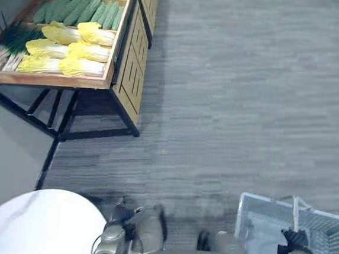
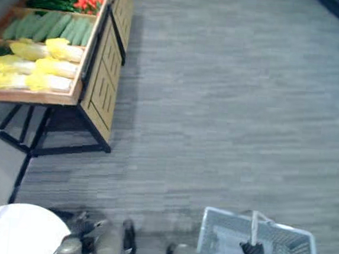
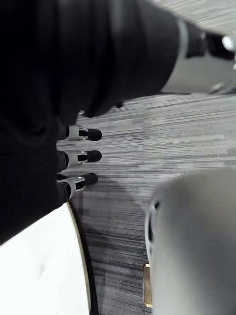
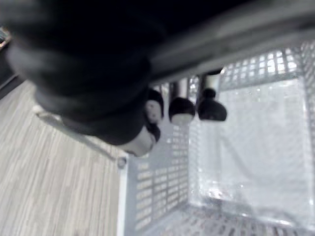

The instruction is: Pick vegetable in the basket

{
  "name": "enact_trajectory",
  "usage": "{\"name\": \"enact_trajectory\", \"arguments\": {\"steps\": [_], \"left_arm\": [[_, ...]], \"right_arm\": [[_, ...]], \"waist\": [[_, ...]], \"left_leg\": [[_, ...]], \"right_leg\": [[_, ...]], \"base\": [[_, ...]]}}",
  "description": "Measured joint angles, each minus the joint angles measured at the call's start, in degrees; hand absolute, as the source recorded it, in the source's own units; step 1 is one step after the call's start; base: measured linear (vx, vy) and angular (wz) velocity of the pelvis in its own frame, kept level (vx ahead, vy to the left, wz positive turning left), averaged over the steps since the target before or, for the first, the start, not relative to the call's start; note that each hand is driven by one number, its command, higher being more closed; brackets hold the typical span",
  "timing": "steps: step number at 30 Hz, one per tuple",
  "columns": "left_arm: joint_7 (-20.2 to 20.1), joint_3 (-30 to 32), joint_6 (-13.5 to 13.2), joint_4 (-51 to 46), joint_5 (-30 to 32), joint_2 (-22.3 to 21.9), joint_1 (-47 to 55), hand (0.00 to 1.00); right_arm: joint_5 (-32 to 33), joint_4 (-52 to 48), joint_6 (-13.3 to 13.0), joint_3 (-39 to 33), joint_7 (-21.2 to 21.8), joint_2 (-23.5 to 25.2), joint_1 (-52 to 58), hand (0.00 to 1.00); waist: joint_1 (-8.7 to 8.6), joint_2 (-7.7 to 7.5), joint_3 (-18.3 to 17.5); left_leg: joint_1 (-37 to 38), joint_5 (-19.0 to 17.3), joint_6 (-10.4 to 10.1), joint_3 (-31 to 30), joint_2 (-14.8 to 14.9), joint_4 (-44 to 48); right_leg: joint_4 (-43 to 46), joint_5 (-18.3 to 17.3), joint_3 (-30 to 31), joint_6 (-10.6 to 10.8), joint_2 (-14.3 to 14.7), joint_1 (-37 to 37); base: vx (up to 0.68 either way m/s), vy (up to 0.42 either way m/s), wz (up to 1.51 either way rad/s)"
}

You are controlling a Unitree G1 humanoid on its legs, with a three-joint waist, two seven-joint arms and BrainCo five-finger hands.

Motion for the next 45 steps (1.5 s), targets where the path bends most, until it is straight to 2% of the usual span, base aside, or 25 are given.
{"name": "enact_trajectory", "arguments": {"steps": [3, 6, 7, 8, 10, 13, 15, 18, 19, 20, 21, 23, 25, 26, 27, 29, 33, 34, 35, 37, 39, 40, 43, 44, 45], "left_arm": [[0.08, -0.07, 0.3, -0.47, 0.11, 0.47, 0.11, 0.0], [0.09, -0.16, 0.56, 0.0, 0.06, 2.78, 0.01, 0.0], [0.06, 0.05, 0.73, -0.02, 0.07, 3.57, -0.28, 0.0], [0.06, 0.04, 0.87, 0.04, 0.14, 4.15, -0.14, 0.0], [0.07, -0.7, 2.21, 0.36, 0.28, 5.46, 1.42, 0.0], [0.13, -1.04, 2.88, 0.31, 0.3, 5.72, 1.48, 0.0], [0.12, -0.92, 3.09, 0.47, 0.38, 4.84, -0.03, 0.0], [0.14, -0.77, 3.02, 0.22, 0.53, 4.62, -0.53, 0.0], [0.12, -0.34, 2.89, 0.3, 1.17, 4.8, 0.14, 0.0], [0.12, 0.26, 2.86, 0.61, 2.06, 4.98, 0.15, 0.0], [0.01, 1.11, 2.82, 2.17, 2.81, 3.2, -0.24, 0.0], [0.04, 2.77, 2.52, 2.51, 2.8, 1.06, 0.86, 0.0], [-0.16, 4.32, 2.34, 2.28, 2.61, -0.19, 1.57, 0.0], [-0.11, 4.5, 2.28, 2.01, 2.63, -0.16, 2.02, 0.0], [0.02, 4.57, 2.09, 1.69, 2.57, 0.26, 2.85, 0.0], [0.07, 4.71, 1.67, 1.37, 2.12, 0.78, 3.14, 0.0], [-0.03, 2.86, 1.51, 0.07, 2.12, 0.91, 2.45, 0.0], [-0.22, 1.94, 1.63, 0.33, 2.21, 0.65, 2.55, 0.0], [-0.33, 1.83, 1.72, 0.77, 2.21, 1.19, 2.61, 0.0], [-1.03, 2.12, 2.11, 1.77, 2.16, 2.32, 2.38, 0.0], [-1.18, 1.88, 2.65, 2.16, 2.18, 2.54, 2.59, 0.0], [-1.2, 0.91, 3.31, 2.17, 2.22, 3.0, 2.78, 0.0], [-1.18, -0.63, 3.33, 1.7, 2.19, 3.27, 3.08, 0.0], [-1.18, -0.9, 3.16, 1.24, 2.2, 3.34, 2.76, 0.0], [-1.19, -0.83, 3.07, 1.2, 2.21, 3.89, 2.1, 0.0]], "right_arm": [[-0.07, 1.05, -0.44, 0.43, -0.16, 0.38, -0.58, 1.0], [-0.62, 5.53, -1.26, 0.33, 0.09, 2.66, -0.51, 1.0], [-0.41, 7.9, -1.27, -0.61, 0.12, 3.86, -1.63, 1.0], [-0.36, 8.41, -1.24, -0.92, 0.18, 4.47, -1.65, 1.0], [-0.33, 8.62, -1.29, -0.92, 0.4, 5.93, -0.47, 1.0], [0.14, 8.43, -1.84, -1.06, 1.01, 6.31, 0.13, 1.0], [0.19, 8.11, -2.1, -2.01, 1.29, 6.37, -0.01, 1.0], [1.29, 8.31, -2.17, -2.48, 1.8, 6.43, -0.63, 1.0], [1.33, 8.52, -2.23, -2.73, 2.14, 6.47, -0.09, 1.0], [1.31, 8.74, -2.23, -3.25, 2.2, 6.31, 0.24, 1.0], [1.32, 10.0, -2.16, -4.66, 2.13, 5.74, -0.76, 1.0], [1.41, 10.95, -2.14, -4.99, 2.34, 4.76, -2.15, 1.0], [1.24, 10.97, -1.75, -3.91, 2.75, 4.22, -3.39, 1.0], [1.26, 11.03, -1.54, -3.37, 2.75, 4.11, -3.28, 1.0], [1.27, 11.06, -1.54, -1.83, 2.77, 4.42, -3.16, 1.0], [1.29, 11.1, -1.55, -0.86, 2.78, 4.59, -3.95, 1.0], [1.26, 11.09, -1.59, -0.38, 2.91, 3.58, -5.96, 1.0], [1.26, 11.11, -1.6, 0.1, 3.09, 2.55, -5.97, 1.0], [1.25, 11.4, -1.55, 0.12, 3.1, 2.99, -5.97, 1.0], [0.94, 12.24, -1.56, 0.61, 3.26, 2.67, -7.52, 1.0], [0.48, 12.06, -1.58, 0.57, 3.22, 2.14, -7.91, 1.0], [0.61, 11.92, -1.61, 0.49, 3.23, 2.01, -8.21, 1.0], [0.65, 11.41, -1.94, 0.24, 3.18, 1.98, -7.63, 1.0], [0.74, 11.05, -2.4, 0.14, 3.28, 2.02, -7.52, 1.0], [0.8, 10.69, -2.99, -0.45, 3.37, 2.03, -7.17, 1.0]], "waist": [[0.7, -0.73, -0.33], [1.95, -6.15, -3.29], [1.65, -7.74, -2.24], [1.64, -8.31, -1.91], [-0.17, -8.06, -1.48], [-0.37, -8.39, -1.53], [-1.19, -6.28, -0.25], [-2.1, -5.63, 0.09], [-2.82, -6.5, -0.33], [-2.85, -6.74, -0.47], [-2.4, -4.0, -0.6], [-2.12, -2.56, -1.17], [-1.6, -0.06, 0.06], [-1.01, -0.02, 0.1], [0.49, -0.84, 0.59], [1.29, -1.94, 0.86], [3.3, -2.51, 0.64], [3.12, -2.27, 0.31], [3.32, -3.08, -0.33], [3.45, -4.92, -0.84], [2.88, -4.89, -0.92], [2.07, -5.06, -0.89], [1.41, -3.62, -0.61], [0.3, -3.51, -0.69], [-0.14, -3.25, -0.7]], "left_leg": [[-0.22, 4.92, 0.66, 0.35, -1.43, -3.02], [1.21, 2.96, 5.19, 1.15, -5.37, -2.05], [4.58, 1.5, 6.0, 1.59, -5.9, -2.0], [6.26, 0.86, 6.06, 1.57, -6.12, -2.15], [14.6, -1.28, 6.04, -1.55, -5.38, -7.27], [20.67, -2.59, 5.78, -4.35, -5.01, -12.33], [24.6, -2.57, 5.7, -6.93, -2.71, -15.07], [27.13, -2.68, 5.52, -8.09, -1.52, -15.33], [29.5, -3.43, 3.85, -7.99, -2.06, -16.26], [30.97, -4.43, 2.29, -8.17, -1.79, -16.18], [31.91, -5.42, 0.77, -7.92, 0.76, -13.74], [27.91, -4.25, -0.5, -8.58, 2.46, -4.02], [17.7, -0.12, -5.17, -12.76, 4.9, 21.24], [15.48, -0.09, -5.32, -12.36, 5.12, 26.8], [11.26, -1.06, -4.48, -8.92, 5.66, 34.69], [6.37, -2.72, -2.23, -3.32, 5.74, 33.29], [2.66, -1.18, 1.6, 16.47, 0.75, 7.89], [3.1, 2.68, 7.4, 27.11, -0.69, 1.47], [4.5, 0.46, 13.57, 32.19, -1.36, -0.12], [6.06, -2.84, 16.62, 26.87, -6.81, -3.47], [8.2, -3.02, 15.62, 22.19, -8.87, -5.58], [12.85, -3.2, 14.56, 15.23, -10.27, -8.21], [18.02, -2.08, 12.67, 6.61, -9.97, -11.68], [19.41, -1.41, 11.58, 1.8, -8.9, -13.05], [19.71, -0.81, 10.33, -3.19, -8.15, -13.54]], "right_leg": [[-3.9, 0.41, 3.02, 0.86, 0.18, 3.7], [1.43, -1.31, 4.45, 4.14, -3.94, 2.64], [14.75, 0.95, 4.35, 8.88, -5.41, -1.16], [20.54, 4.23, 4.15, 11.05, -5.96, -2.7], [34.97, 24.84, 1.45, 11.59, -6.65, -6.8], [42.05, 13.14, -0.16, 9.45, -7.06, -13.09], [31.92, 5.94, -5.1, 6.17, -7.05, -17.0], [7.01, 9.65, -3.74, 6.12, -7.17, -19.12], [-6.04, 16.59, 1.25, 7.1, -7.82, -18.38], [-4.89, 22.08, 1.58, 6.83, -8.07, -18.09], [1.76, 18.92, 1.35, 2.71, -6.21, -19.36], [4.21, 15.29, 1.08, 1.73, -4.88, -19.42], [-0.7, 13.37, -0.59, 0.62, -2.48, -11.52], [-2.46, 13.21, -0.73, 0.51, -2.02, -9.04], [-7.24, 12.99, -1.66, 0.38, -1.8, -2.38], [-12.05, 12.85, -3.28, 0.59, -2.0, 3.32], [-17.58, 11.69, -8.62, 2.2, -3.34, 9.84], [-18.11, 9.84, -11.42, 3.71, -3.27, 11.62], [-16.86, 7.5, -13.53, 5.07, -3.71, 12.62], [4.17, 3.66, -16.99, 9.3, -9.27, 7.68], [20.42, 9.0, -15.76, 12.06, -12.45, 2.57], [34.05, 8.37, -9.5, 12.89, -12.77, -2.95], [32.92, 5.02, -6.69, 10.48, -11.57, -7.05], [26.49, 3.91, -0.97, 8.71, -9.1, -9.73], [17.34, 3.39, 7.49, 9.65, -6.56, -11.55]], "base": [[0.31, 0.089, -0.59], [0.57, 0.166, -0.2], [0.52, 0.092, 0.17], [0.48, 0.126, 0.43], [0.49, 0.146, 0.78], [0.53, -0.032, 0.66], [0.52, -0.121, 0.85], [0.63, -0.266, 0.79], [0.59, -0.304, 0.76], [0.7, -0.381, 0.61], [0.44, -0.259, 0.1], [0.46, -0.293, -0.06], [0.62, -0.335, 0.14], [0.51, -0.183, 0.12], [0.38, -0.128, 0.1], [0.52, -0.169, 0.35], [0.43, -0.024, 0.58], [0.41, 0.03, 1.1], [0.64, 0.057, 1.48], [0.68, 0.111, 1.63], [0.56, 0.062, 1.68], [0.58, -0.025, 2.1], [0.52, -0.178, 1.82], [0.57, -0.39, 2.47], [0.43, -0.379, 2.62]]}}
